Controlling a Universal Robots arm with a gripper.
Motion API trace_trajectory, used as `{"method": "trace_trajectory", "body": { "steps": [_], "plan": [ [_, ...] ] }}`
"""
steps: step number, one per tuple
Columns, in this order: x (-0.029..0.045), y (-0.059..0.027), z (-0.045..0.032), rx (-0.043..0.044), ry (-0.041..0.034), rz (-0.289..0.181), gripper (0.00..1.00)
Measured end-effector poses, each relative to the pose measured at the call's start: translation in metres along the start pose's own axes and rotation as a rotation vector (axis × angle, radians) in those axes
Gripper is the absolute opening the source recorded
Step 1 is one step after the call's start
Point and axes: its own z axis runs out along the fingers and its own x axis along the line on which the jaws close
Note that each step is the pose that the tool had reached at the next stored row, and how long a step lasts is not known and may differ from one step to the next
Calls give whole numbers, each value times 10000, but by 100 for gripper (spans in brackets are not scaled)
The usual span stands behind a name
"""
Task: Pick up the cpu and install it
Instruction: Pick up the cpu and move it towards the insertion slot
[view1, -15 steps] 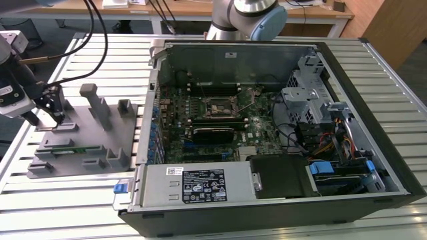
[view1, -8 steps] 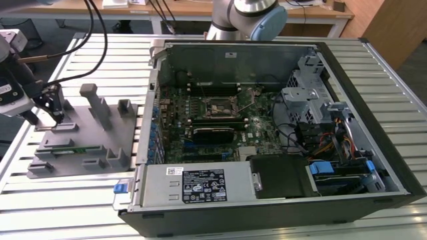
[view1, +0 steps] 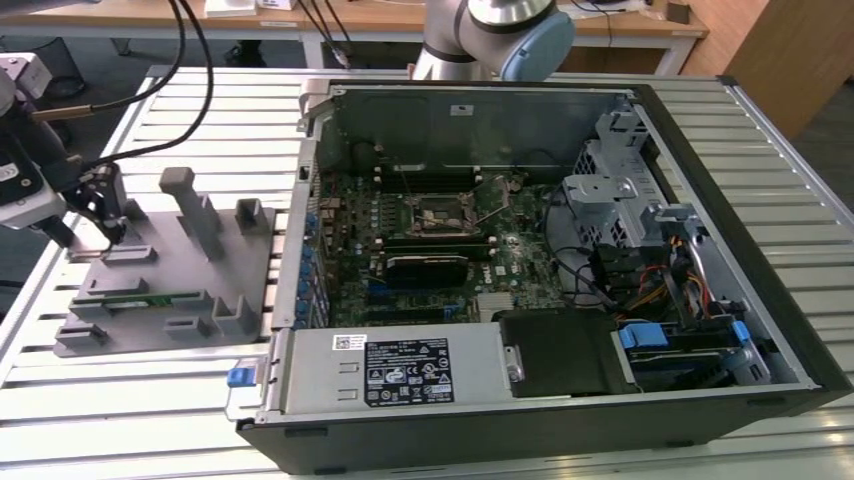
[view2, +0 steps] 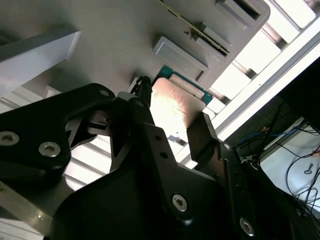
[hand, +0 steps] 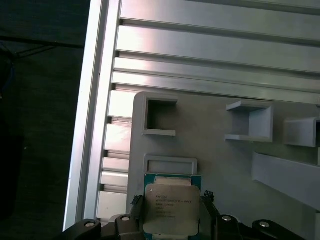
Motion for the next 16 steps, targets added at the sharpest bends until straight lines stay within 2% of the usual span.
{"method": "trace_trajectory", "body": {
  "steps": [16],
  "plan": [
    [-1,4,-103,0,1,3,53]
  ]
}}
